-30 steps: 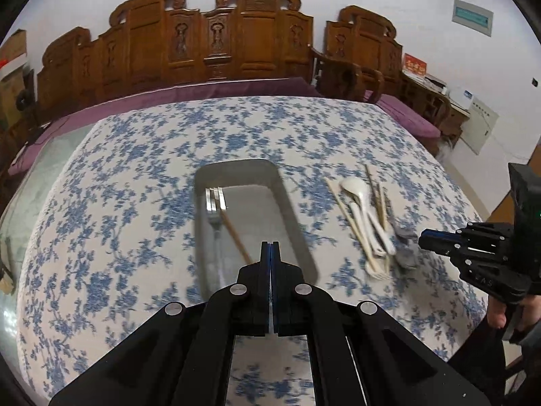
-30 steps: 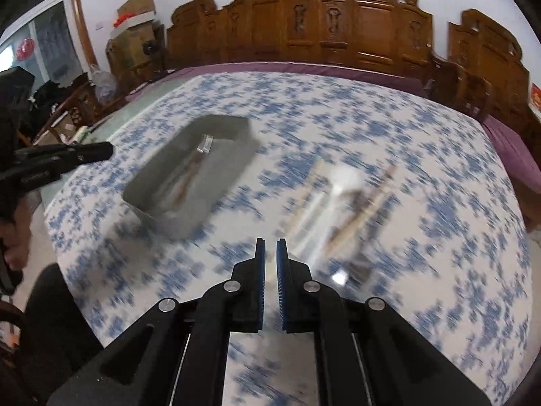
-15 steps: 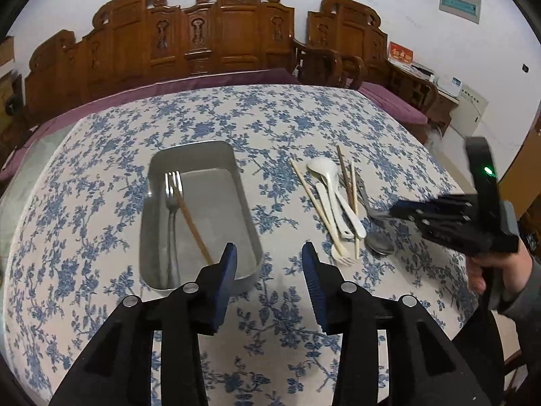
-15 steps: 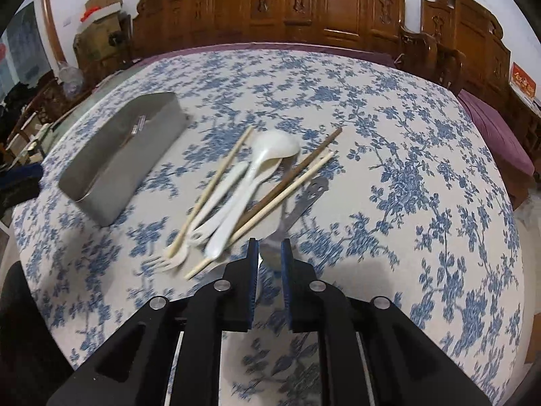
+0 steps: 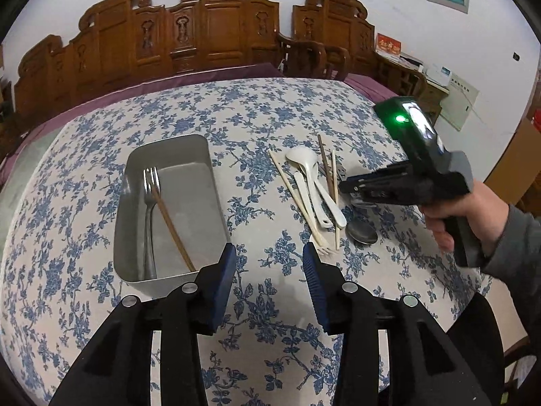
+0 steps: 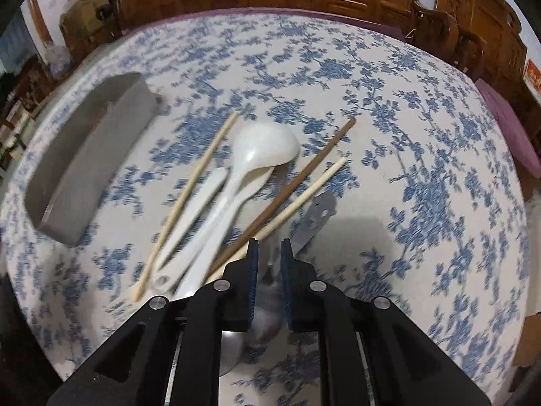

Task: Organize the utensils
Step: 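Grasp the metal spoon from the pile with the right tool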

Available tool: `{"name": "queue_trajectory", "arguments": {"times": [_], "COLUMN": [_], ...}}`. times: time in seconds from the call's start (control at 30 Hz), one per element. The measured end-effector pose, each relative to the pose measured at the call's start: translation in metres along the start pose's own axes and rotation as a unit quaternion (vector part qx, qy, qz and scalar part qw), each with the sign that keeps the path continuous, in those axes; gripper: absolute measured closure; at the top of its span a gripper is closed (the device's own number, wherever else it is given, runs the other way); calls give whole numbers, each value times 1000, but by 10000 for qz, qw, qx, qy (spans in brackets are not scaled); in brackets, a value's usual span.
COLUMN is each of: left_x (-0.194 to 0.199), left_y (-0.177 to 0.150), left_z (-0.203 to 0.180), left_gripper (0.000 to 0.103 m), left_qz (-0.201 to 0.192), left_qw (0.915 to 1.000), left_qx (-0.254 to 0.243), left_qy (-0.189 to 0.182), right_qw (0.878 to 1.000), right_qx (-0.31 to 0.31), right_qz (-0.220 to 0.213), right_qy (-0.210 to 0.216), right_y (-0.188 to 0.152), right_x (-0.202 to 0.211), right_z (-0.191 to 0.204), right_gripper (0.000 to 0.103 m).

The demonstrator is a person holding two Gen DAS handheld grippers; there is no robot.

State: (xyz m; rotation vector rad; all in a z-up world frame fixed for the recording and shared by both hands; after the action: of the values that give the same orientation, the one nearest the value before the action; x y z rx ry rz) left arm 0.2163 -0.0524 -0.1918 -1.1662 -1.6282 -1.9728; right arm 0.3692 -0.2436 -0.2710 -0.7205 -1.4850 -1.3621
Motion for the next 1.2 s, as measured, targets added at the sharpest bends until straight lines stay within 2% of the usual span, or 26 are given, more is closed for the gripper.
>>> {"name": "queue_trajectory", "arguments": {"times": [0.2, 0.3, 0.53, 0.67, 0.8, 0.93, 1.2], "left_x": [-2, -3, -5, -7, -10, -11, -24], "left_y": [-3, -4, -6, -6, -5, -4, 5], "left_z": [2, 3, 3, 1, -3, -6, -12], "left_gripper": [64, 64, 64, 64, 64, 64, 64], "left_qz": [29, 54, 112, 140, 168, 180, 203], "left_qw": [10000, 10000, 9999, 9999, 9998, 9998, 9997], "left_qx": [24, 31, 63, 61, 4, -38, -3], "left_qy": [-27, -22, -35, -60, -56, -55, -97], "right_qw": [9990, 9972, 9964, 9975, 9978, 9980, 9993], "right_qx": [346, 607, 525, 353, 250, 246, 11], "right_qz": [296, 402, 587, 577, 595, 520, 350], "right_qy": [-21, -181, -308, -203, -151, -263, -126], "right_y": [5, 6, 9, 10, 9, 7, -5], "right_x": [-7, -9, -15, -15, -14, -10, 16], "right_z": [8, 14, 15, 11, 10, 10, -9], "right_gripper": [85, 85, 89, 91, 99, 100, 99]}}
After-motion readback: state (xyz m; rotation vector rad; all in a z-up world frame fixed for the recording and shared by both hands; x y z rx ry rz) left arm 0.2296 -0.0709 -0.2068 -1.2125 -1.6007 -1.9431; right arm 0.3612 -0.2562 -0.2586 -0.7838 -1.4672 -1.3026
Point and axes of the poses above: each gripper's, at about its wrist camera, not at the fingertips, and x roughly against the way its jaws point, z to its left, y to its top, the point moved 3 cm from there along -x, roughly the way its jaws point, and after that the axes turned 8 degrees about -x, right-handed, at the moved point
